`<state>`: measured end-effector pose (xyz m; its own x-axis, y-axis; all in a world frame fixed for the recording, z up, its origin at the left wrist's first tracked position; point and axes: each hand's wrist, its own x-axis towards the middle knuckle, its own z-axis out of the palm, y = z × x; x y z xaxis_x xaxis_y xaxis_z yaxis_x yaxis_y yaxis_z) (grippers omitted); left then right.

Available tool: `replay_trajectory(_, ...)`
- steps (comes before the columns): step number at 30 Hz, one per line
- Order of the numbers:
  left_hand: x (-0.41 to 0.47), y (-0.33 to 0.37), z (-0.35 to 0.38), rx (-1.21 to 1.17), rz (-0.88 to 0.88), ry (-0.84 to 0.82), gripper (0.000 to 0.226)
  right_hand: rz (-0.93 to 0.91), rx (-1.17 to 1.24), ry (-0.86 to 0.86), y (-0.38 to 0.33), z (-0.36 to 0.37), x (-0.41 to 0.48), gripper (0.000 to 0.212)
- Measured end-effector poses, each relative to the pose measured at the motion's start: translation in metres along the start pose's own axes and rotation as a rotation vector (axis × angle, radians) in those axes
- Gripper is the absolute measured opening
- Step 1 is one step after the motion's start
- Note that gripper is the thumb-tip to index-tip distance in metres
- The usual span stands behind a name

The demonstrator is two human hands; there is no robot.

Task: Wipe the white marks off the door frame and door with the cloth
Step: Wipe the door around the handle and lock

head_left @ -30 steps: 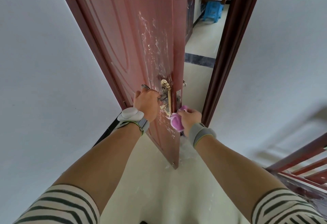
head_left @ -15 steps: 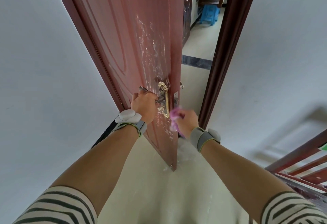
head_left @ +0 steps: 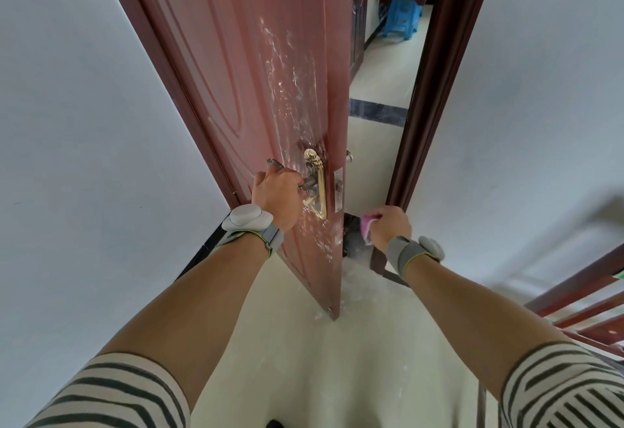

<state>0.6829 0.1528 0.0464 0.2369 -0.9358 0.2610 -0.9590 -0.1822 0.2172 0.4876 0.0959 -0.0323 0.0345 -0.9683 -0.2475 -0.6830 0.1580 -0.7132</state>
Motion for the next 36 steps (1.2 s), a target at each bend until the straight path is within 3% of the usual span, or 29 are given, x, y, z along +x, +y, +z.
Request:
replay_trajectory(3, -0.006, -0.003, 0.005, -0.016, 0.027, 0.034, 0.019, 0.0, 0.072, 0.103, 0.006, 0.008, -0.005, 0.026)
replay_trajectory(7, -0.009, -0.003, 0.013, -0.043, 0.063, 0.108, 0.018, -0.088, 0.217, 0.12, -0.017, 0.038, -0.021, 0.025)
replay_trajectory(10, -0.01, -0.001, 0.016, -0.048, 0.078, 0.15, 0.016, 0.028, 0.3, 0.163, -0.029, 0.059, -0.02, 0.023)
replay_trajectory(15, -0.008, -0.004, 0.02, -0.04, 0.112, 0.183, 0.015, 0.255, 0.019, -0.115, 0.001, 0.062, -0.009, 0.027)
replay_trajectory(18, -0.007, -0.005, 0.023, -0.026, 0.132, 0.189, 0.016, 0.317, -0.02, 0.035, 0.014, 0.052, -0.002, 0.022)
replay_trajectory(24, -0.009, -0.007, 0.035, -0.026, 0.187, 0.264, 0.02, 0.102, 0.315, 0.272, -0.02, 0.08, -0.002, 0.008)
replay_trajectory(26, -0.009, -0.007, 0.038, -0.024, 0.196, 0.281, 0.02, 0.216, 0.304, 0.16, -0.017, 0.084, 0.002, 0.007)
replay_trajectory(28, -0.008, -0.008, 0.04, -0.025, 0.209, 0.302, 0.019, 0.338, 0.085, -0.113, 0.001, 0.082, 0.005, 0.012)
replay_trajectory(29, -0.008, -0.01, 0.042, -0.026, 0.215, 0.313, 0.018, 0.349, -0.017, -0.161, 0.01, 0.083, 0.004, 0.018)
replay_trajectory(33, -0.008, -0.013, 0.053, -0.024, 0.229, 0.356, 0.016, 0.293, 0.044, 0.043, 0.024, 0.09, 0.007, 0.016)
replay_trajectory(36, -0.01, -0.015, 0.058, -0.026, 0.228, 0.378, 0.015, 0.197, 0.332, 0.182, 0.004, 0.089, 0.008, 0.005)
